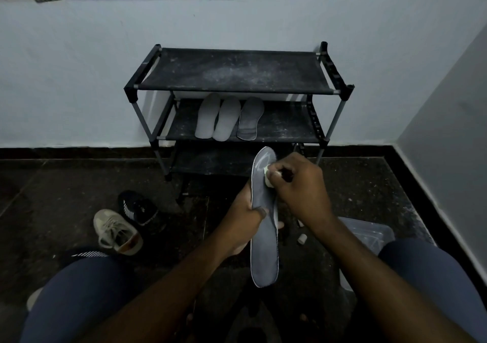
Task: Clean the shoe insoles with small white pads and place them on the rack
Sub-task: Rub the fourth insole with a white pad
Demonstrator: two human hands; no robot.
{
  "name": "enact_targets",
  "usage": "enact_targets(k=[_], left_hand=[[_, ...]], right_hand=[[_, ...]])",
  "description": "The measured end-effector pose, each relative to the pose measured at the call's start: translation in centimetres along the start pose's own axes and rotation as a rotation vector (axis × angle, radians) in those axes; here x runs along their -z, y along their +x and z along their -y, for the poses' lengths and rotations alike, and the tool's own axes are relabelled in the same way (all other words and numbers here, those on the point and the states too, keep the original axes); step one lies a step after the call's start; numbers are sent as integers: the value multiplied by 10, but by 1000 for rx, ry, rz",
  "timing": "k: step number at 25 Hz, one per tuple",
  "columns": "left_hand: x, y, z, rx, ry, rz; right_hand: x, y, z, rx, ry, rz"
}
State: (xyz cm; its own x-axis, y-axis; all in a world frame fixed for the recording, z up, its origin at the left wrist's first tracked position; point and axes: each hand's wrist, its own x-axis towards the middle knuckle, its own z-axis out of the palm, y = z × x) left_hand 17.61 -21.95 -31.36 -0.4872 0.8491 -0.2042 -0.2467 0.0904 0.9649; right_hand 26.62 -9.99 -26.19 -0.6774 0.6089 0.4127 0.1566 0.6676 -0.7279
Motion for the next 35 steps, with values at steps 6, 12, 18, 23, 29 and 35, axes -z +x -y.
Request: enact_targets(k=[6, 12, 18, 23, 29, 35], left_hand=[[0, 1, 0, 10, -42, -15], [3, 3, 4, 16, -50, -9], [0, 4, 5, 37, -7, -6], [4, 4, 6, 43, -8, -3], [1, 2, 7, 25, -7, 3], [0, 2, 3, 17, 5, 8]], right_hand=[[5, 2, -5, -67, -33, 0], [0, -5, 1, -4, -44, 87], [3, 4, 0, -36, -19, -13], [1, -3, -5, -20, -49, 38], [-1, -2, -1, 23, -47, 51], [6, 5, -3, -42, -38, -49]])
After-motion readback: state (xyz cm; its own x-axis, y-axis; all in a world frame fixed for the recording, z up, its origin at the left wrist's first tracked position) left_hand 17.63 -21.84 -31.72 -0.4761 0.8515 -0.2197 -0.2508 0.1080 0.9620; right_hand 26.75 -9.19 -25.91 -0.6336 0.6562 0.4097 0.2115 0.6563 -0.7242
